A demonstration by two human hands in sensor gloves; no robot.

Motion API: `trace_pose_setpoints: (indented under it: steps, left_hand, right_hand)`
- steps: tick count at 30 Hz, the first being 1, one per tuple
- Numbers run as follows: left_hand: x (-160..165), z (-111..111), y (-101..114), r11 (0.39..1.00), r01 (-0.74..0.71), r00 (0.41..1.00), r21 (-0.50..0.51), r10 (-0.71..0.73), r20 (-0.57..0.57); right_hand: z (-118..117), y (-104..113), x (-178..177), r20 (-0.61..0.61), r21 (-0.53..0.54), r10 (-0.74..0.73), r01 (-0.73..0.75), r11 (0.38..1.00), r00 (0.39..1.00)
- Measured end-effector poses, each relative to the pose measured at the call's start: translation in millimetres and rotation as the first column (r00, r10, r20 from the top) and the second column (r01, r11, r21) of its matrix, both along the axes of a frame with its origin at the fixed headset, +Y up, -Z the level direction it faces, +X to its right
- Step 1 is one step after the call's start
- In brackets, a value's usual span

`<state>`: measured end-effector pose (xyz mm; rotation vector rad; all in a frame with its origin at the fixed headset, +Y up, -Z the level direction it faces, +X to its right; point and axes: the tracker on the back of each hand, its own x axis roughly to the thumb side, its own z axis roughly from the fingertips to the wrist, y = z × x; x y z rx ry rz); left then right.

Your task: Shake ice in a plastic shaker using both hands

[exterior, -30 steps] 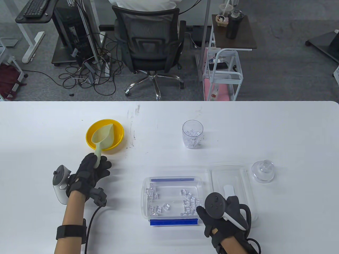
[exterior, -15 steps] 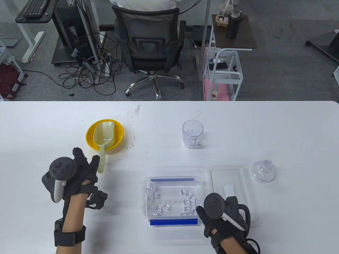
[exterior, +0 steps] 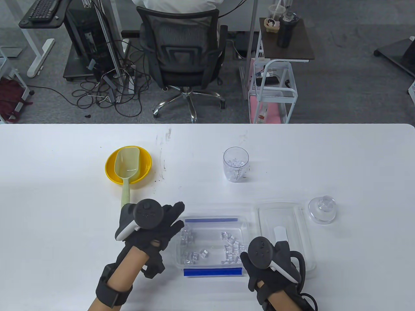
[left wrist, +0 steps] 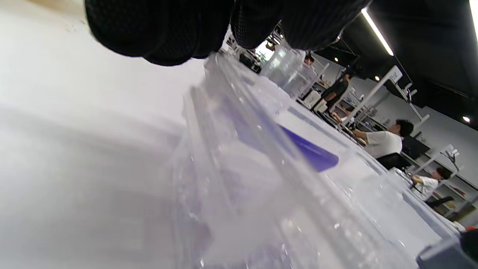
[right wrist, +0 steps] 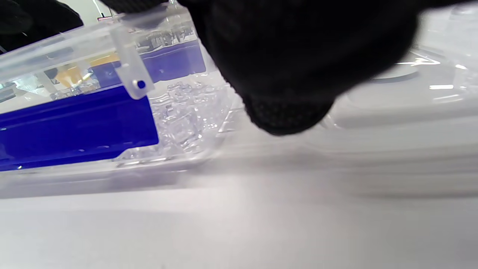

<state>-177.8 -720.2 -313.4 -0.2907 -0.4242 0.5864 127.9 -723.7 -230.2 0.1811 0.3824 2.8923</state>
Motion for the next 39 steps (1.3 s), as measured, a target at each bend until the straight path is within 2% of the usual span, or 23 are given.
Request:
trace_pose_setpoints:
  steps: [5,8,14,17,20,28,33,35,39]
  left_hand:
    - [7.9,2.4,-7.9,0.998,0.063,0.998,0.031,-0.063,-0.010]
    - [8.9,4.3,-11.4,0.997,0.052,0.999,0.051,-0.051,-0.017]
    - [3.9,8.1,-11.6,0.978,0.142,0.990,0.155,-0.137,-0.042]
    - [-4.5,12.0,-13.2,0.965,0.147,0.989,0.218,-0.143,-0.032]
    - [-13.1,22.5,-12.0,0.962,0.180,0.984,0.206,-0.177,-0.030]
    - [-23.0,46.7,-18.6,0.983,0.102,0.993,0.151,-0.093,-0.068]
    - [-17.9,57.1,-18.8,0.992,0.112,0.988,0.056,-0.106,-0.110]
    - [-15.3,59.4,-17.1,0.988,0.150,0.985,0.032,-0.147,-0.090]
    - [-12.5,68.8,-17.5,0.986,0.161,0.984,0.040,-0.157,-0.087]
  right_hand:
    - [-0.5,-0.4,-0.7,-0.006,-0.007,-0.015,0.015,1.000,1.000]
    - [-1.1,-0.4,-1.6,-0.004,-0.003,-0.017,0.017,1.000,1.000]
    - [-13.7,2.9,-9.6,0.012,0.011,0.035,-0.035,0.999,0.999]
    - [-28.8,4.8,-14.0,0.032,0.000,0.069,-0.069,0.998,0.997]
    - [-51.7,5.8,-17.4,0.042,-0.026,0.076,-0.075,0.997,0.996]
    - [-118.8,5.8,-26.1,0.117,-0.188,-0.014,0.036,0.981,0.993]
    - [-156.7,3.9,-37.0,0.165,-0.328,-0.084,0.135,0.935,0.983]
    - [-165.9,3.5,-42.9,0.165,-0.360,-0.104,0.159,0.919,0.981]
    - [-176.6,2.9,-56.8,0.146,-0.337,-0.162,0.203,0.919,0.976]
